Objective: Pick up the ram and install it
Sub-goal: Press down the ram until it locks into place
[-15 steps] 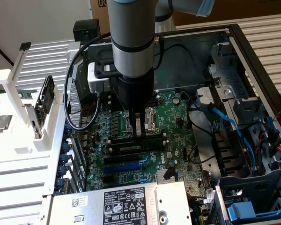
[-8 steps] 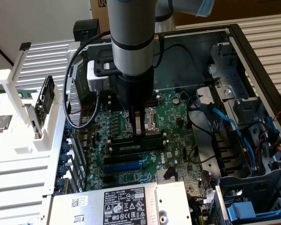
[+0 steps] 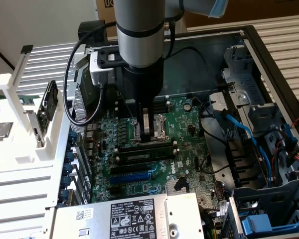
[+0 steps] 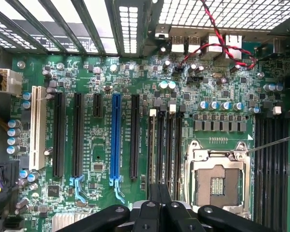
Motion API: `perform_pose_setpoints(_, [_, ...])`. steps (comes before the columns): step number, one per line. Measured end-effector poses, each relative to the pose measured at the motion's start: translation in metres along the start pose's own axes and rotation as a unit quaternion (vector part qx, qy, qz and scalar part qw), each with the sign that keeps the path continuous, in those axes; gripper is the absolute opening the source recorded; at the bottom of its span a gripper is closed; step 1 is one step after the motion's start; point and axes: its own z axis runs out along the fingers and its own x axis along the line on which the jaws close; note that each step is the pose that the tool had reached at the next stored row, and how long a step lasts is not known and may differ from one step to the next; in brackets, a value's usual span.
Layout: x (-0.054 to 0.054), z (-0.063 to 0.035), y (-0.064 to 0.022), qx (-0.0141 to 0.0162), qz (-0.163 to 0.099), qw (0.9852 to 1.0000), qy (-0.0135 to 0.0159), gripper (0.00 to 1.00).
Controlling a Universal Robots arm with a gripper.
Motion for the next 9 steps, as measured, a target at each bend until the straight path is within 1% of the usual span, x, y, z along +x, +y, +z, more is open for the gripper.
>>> perform_pose_setpoints(7, [0.0, -0.0003, 0.0, 0.0, 0.001, 1.0, -0.0002, 0.1])
perform_pose_setpoints(9, [0.0, -0.0003, -0.0001, 0.0007, 0.013, 0.9999, -0.0005, 0.1])
